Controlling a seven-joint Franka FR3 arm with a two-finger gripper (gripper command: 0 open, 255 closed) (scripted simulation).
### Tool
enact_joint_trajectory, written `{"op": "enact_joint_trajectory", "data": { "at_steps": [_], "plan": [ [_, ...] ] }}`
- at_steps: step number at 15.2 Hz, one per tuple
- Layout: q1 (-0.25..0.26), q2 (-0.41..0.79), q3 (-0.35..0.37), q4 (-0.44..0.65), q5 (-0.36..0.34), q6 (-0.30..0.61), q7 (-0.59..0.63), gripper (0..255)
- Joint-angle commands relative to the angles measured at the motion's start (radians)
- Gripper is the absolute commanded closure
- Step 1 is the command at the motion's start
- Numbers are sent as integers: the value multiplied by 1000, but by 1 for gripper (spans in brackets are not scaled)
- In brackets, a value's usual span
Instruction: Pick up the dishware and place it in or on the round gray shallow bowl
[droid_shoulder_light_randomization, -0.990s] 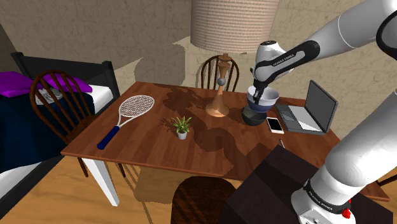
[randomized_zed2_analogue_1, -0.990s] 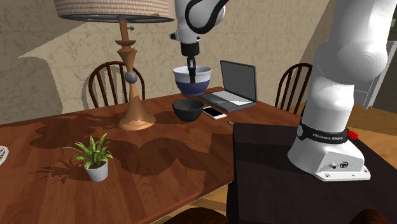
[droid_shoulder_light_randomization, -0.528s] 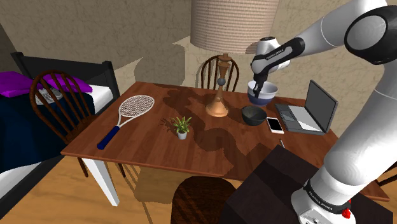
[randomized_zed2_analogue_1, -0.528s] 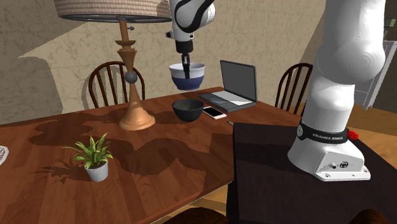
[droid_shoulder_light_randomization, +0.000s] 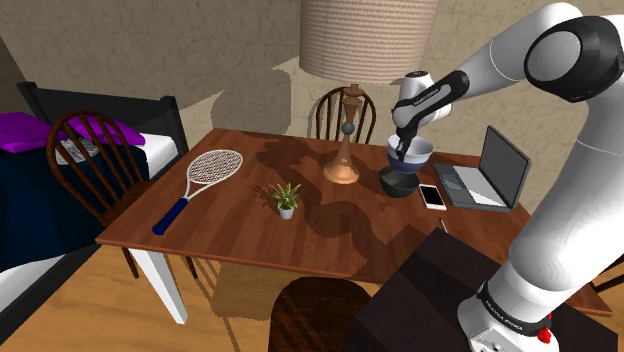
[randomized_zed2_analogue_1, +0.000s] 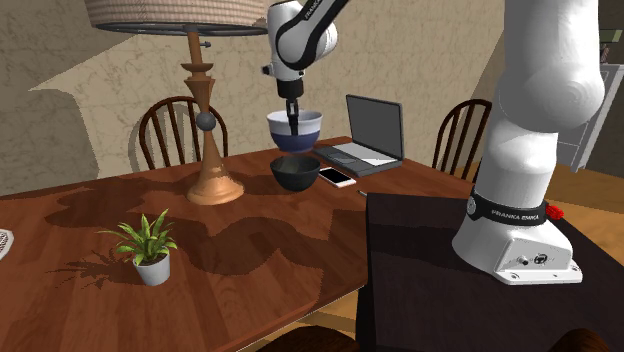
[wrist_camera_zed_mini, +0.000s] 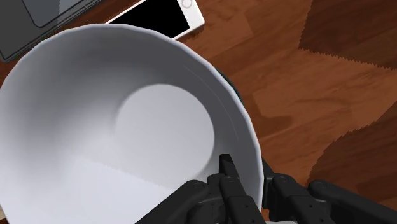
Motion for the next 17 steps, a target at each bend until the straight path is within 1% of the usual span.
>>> {"op": "enact_joint_trajectory", "data": {
  "at_steps": [1,10,17],
  "plan": [
    [-1,15,0,-9,-2,25,5,255],
    [-5,101,-1,-30,-4,131,24,255],
    [-5,101,-1,-30,-4,131,24,255]
  ]
}}
